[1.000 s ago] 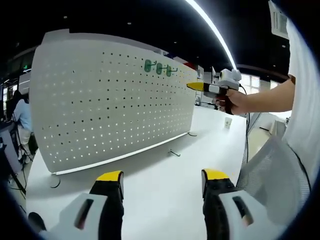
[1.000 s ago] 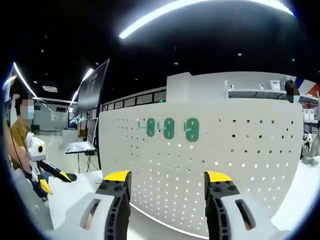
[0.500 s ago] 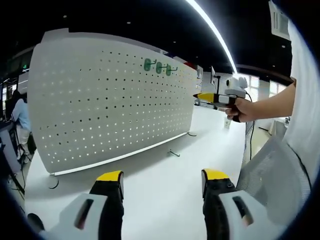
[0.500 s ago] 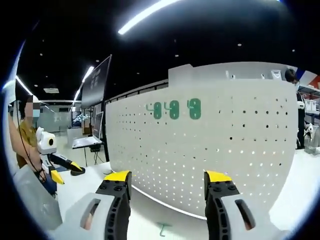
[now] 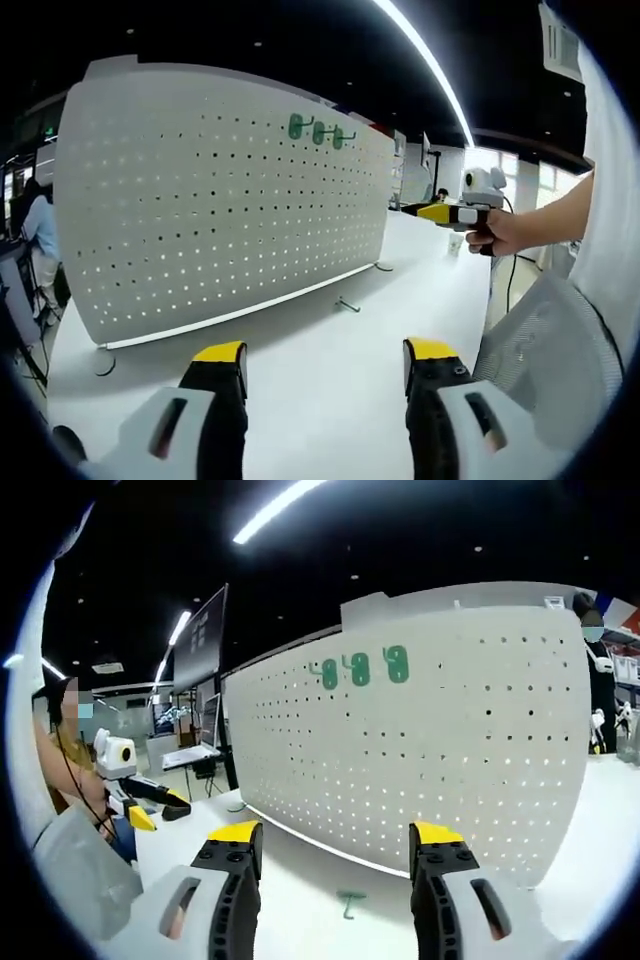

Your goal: Insert the hook assembly into the mounting plate slot until the hook locks in place.

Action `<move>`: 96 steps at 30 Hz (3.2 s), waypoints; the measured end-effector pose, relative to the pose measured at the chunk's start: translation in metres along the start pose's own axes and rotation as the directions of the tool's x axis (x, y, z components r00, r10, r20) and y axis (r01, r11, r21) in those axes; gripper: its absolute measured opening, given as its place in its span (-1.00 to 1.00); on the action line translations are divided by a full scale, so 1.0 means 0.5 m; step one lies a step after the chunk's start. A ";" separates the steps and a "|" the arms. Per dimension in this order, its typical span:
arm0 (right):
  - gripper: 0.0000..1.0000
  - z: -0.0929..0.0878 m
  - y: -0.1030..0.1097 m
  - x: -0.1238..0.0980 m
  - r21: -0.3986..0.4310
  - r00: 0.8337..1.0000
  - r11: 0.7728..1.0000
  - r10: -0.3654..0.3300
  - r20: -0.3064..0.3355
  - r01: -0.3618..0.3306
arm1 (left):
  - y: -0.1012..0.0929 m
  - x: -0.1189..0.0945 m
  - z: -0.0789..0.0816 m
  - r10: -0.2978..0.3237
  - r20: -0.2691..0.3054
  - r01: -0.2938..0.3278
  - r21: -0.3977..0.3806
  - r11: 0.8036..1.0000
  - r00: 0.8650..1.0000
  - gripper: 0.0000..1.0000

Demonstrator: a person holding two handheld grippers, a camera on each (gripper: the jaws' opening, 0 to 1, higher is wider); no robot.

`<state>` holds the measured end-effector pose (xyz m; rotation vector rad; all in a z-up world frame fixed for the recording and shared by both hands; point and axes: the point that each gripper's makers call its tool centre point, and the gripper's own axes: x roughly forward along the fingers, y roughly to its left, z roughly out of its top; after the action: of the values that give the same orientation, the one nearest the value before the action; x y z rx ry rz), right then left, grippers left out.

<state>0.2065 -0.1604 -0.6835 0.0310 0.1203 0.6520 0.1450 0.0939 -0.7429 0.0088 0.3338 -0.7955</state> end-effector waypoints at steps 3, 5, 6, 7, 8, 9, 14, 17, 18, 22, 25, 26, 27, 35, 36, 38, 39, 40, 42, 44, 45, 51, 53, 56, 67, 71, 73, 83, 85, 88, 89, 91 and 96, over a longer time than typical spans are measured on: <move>0.15 -0.013 0.004 -0.008 0.001 1.000 1.000 0.004 -0.015 -0.004 | -0.001 0.001 -0.002 -0.002 -0.003 0.002 -0.001 1.000 1.000 0.30; 0.16 -0.020 0.006 -0.013 0.012 1.000 1.000 0.003 -0.029 -0.003 | -0.001 0.002 -0.002 -0.002 -0.002 0.002 -0.003 1.000 1.000 0.30; 0.15 -0.026 0.007 -0.017 0.020 0.999 1.000 0.005 -0.037 -0.004 | -0.001 0.001 -0.003 -0.003 -0.002 0.003 -0.002 1.000 1.000 0.30; 0.12 -0.031 0.006 -0.019 0.025 0.999 1.000 0.005 -0.042 -0.004 | -0.001 0.001 -0.003 -0.003 -0.003 0.003 -0.004 1.000 1.000 0.30; 0.10 -0.038 0.006 -0.022 0.034 0.998 0.999 0.002 -0.056 0.000 | -0.001 0.002 -0.004 -0.003 -0.004 0.003 -0.005 1.000 1.000 0.30; 0.10 -0.045 0.006 -0.025 0.046 0.997 0.999 0.000 -0.072 0.003 | -0.001 0.002 -0.005 -0.002 -0.005 0.002 -0.004 1.000 1.000 0.30; 0.12 -0.068 0.013 -0.037 0.055 0.995 0.998 0.000 -0.095 0.005 | -0.002 0.002 -0.009 -0.002 -0.011 0.002 -0.003 1.000 1.000 0.30; 0.12 -0.078 0.015 -0.045 0.064 0.995 0.998 0.001 -0.101 0.005 | -0.003 0.003 -0.010 -0.002 -0.011 0.002 -0.005 1.000 1.000 0.30; 0.13 -0.085 0.015 -0.048 0.067 0.994 0.998 0.001 -0.112 0.007 | -0.003 0.003 -0.010 -0.003 -0.012 0.003 -0.005 1.000 1.000 0.30; 0.14 -0.100 0.018 -0.059 0.073 0.991 0.997 -0.001 -0.134 0.010 | -0.004 0.004 -0.014 -0.007 -0.015 0.006 -0.007 1.000 1.000 0.30; 0.14 -0.113 0.018 -0.068 0.077 0.988 0.997 -0.005 -0.154 0.017 | -0.003 0.006 -0.016 -0.007 -0.014 0.007 -0.017 1.000 1.000 0.30; 0.14 -0.117 0.018 -0.070 0.077 0.987 0.997 -0.006 -0.160 0.018 | -0.003 0.006 -0.016 -0.007 -0.015 0.007 -0.017 1.000 1.000 0.29; 0.15 -0.121 0.020 -0.073 0.078 0.986 0.997 -0.005 -0.166 0.018 | -0.004 0.007 -0.017 -0.008 -0.016 0.008 -0.017 1.000 1.000 0.29; 0.24 -0.145 0.027 -0.087 0.076 0.979 0.997 -0.003 -0.204 0.019 | -0.007 0.012 -0.025 -0.019 -0.029 0.019 -0.020 1.000 0.999 0.30; 0.24 -0.147 0.030 -0.090 0.079 0.979 0.997 0.000 -0.206 0.016 | -0.007 0.012 -0.026 -0.020 -0.029 0.019 -0.020 1.000 0.999 0.30; 0.24 -0.150 0.032 -0.093 0.082 0.978 0.996 0.001 -0.209 0.017 | -0.007 0.013 -0.029 -0.022 -0.033 0.021 -0.023 1.000 0.999 0.30; 0.25 -0.152 0.031 -0.095 0.085 0.978 0.996 -0.001 -0.210 0.019 | -0.006 0.013 -0.030 -0.022 -0.035 0.021 -0.023 1.000 0.999 0.30; 0.25 -0.154 0.031 -0.097 0.091 0.978 0.996 -0.002 -0.208 0.021 | -0.005 0.014 -0.033 -0.021 -0.038 0.020 -0.025 0.999 0.999 0.30; 0.26 -0.158 0.034 -0.099 0.090 0.977 0.996 -0.002 -0.215 0.021 | -0.003 0.015 -0.036 -0.021 -0.041 0.019 -0.029 0.999 0.999 0.30; 0.26 -0.159 0.034 -0.101 0.091 0.977 0.996 -0.004 -0.213 0.024 | -0.004 0.016 -0.036 -0.022 -0.041 0.021 -0.029 0.999 0.999 0.29; 0.26 -0.159 0.033 -0.102 0.090 0.977 0.996 -0.006 -0.211 0.026 | -0.005 0.017 -0.037 -0.024 -0.042 0.022 -0.029 0.999 0.999 0.30; 0.28 -0.163 0.035 -0.104 0.104 0.976 0.994 -0.005 -0.218 0.028 | -0.007 0.019 -0.038 -0.025 -0.043 0.023 -0.032 0.999 0.999 0.29; 0.28 -0.165 0.034 -0.106 0.103 0.976 0.994 -0.004 -0.219 0.028 | -0.006 0.019 -0.039 -0.024 -0.043 0.023 -0.035 0.999 0.999 0.30; 0.28 -0.166 0.035 -0.106 0.105 0.976 0.994 -0.004 -0.219 0.028 | -0.007 0.019 -0.040 -0.026 -0.046 0.025 -0.034 0.999 0.999 0.29; 0.27 -0.161 0.038 -0.107 0.112 0.977 0.993 -0.003 -0.212 0.027 | -0.004 0.052 -0.033 -0.052 -0.074 0.053 0.003 0.999 0.996 0.27; 0.27 -0.159 0.039 -0.108 0.112 0.977 0.993 -0.003 -0.213 0.027 | -0.011 0.076 -0.034 -0.086 -0.110 0.090 0.028 0.996 0.990 0.28; 0.28 -0.160 0.039 -0.108 0.113 0.977 0.993 0.000 -0.214 0.025 | -0.013 0.090 -0.032 -0.104 -0.132 0.111 0.046 0.993 0.986 0.28; 0.27 -0.157 0.045 -0.114 0.099 0.976 0.995 -0.005 -0.218 0.027 | -0.018 0.160 -0.022 -0.155 -0.210 0.184 0.125 0.975 0.965 0.23; 0.27 -0.156 0.047 -0.116 0.098 0.976 0.995 -0.007 -0.220 0.029 | -0.016 0.174 -0.028 -0.156 -0.239 0.194 0.146 0.970 0.958 0.22; 0.27 -0.155 0.049 -0.121 0.100 0.976 0.995 -0.010 -0.219 0.032 | -0.021 0.202 -0.032 -0.167 -0.270 0.211 0.141 0.967 0.948 0.22; 0.27 -0.155 0.049 -0.124 0.100 0.976 0.994 -0.012 -0.217 0.034 | -0.022 0.205 -0.032 -0.170 -0.273 0.214 0.142 0.966 0.947 0.22; 0.27 -0.156 0.048 -0.128 0.099 0.976 0.994 -0.017 -0.218 0.039 | -0.028 0.222 -0.034 -0.176 -0.292 0.226 0.145 0.963 0.940 0.21; 0.27 -0.155 0.043 -0.139 0.102 0.976 0.993 -0.030 -0.214 0.053 | -0.048 0.259 -0.029 -0.207 -0.323 0.267 0.155 0.951 0.924 0.20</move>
<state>0.1293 -0.1861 -0.7517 0.0619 0.3617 0.6052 0.2082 -0.0116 -0.7924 0.2839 0.5534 -1.0707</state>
